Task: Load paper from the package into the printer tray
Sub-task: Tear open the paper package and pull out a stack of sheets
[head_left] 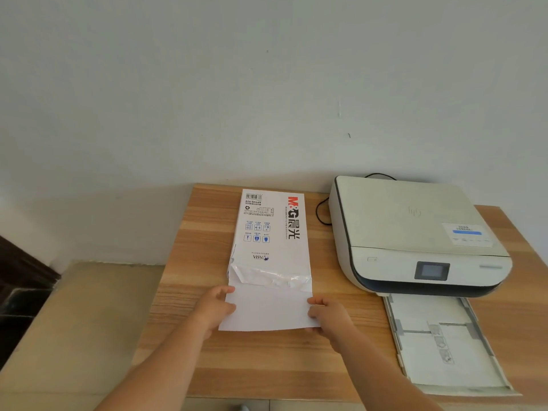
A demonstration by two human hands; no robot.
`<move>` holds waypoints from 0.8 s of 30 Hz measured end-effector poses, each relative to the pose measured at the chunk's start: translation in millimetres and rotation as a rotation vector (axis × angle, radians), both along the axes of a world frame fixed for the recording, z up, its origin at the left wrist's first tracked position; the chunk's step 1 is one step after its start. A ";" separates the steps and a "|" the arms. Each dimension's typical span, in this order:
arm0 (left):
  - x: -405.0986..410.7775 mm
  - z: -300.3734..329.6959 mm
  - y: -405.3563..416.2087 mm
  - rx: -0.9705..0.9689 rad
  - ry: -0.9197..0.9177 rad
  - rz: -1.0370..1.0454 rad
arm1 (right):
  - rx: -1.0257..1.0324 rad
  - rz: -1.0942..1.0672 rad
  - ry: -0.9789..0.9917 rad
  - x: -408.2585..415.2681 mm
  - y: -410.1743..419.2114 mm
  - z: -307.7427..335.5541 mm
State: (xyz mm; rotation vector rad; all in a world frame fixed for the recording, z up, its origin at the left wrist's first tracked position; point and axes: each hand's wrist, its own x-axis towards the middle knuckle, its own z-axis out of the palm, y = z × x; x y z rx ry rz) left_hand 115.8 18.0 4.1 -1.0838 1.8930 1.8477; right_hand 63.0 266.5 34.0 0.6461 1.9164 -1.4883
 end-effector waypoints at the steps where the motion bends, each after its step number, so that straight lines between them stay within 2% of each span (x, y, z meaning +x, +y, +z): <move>1: 0.8 0.0 -0.6 0.019 -0.007 -0.002 | 0.006 0.011 0.005 -0.9 0.3 0.1; 8: 14.4 11.3 -0.2 0.096 -0.044 0.002 | -0.044 0.006 -0.024 -0.6 7.9 -6.3; 12: 28.6 22.1 3.4 0.059 -0.068 -0.042 | -0.032 0.063 -0.035 7.5 18.8 -7.0; 24: 67.2 65.8 32.1 0.010 -0.003 0.049 | -0.151 0.064 0.033 35.9 39.1 10.9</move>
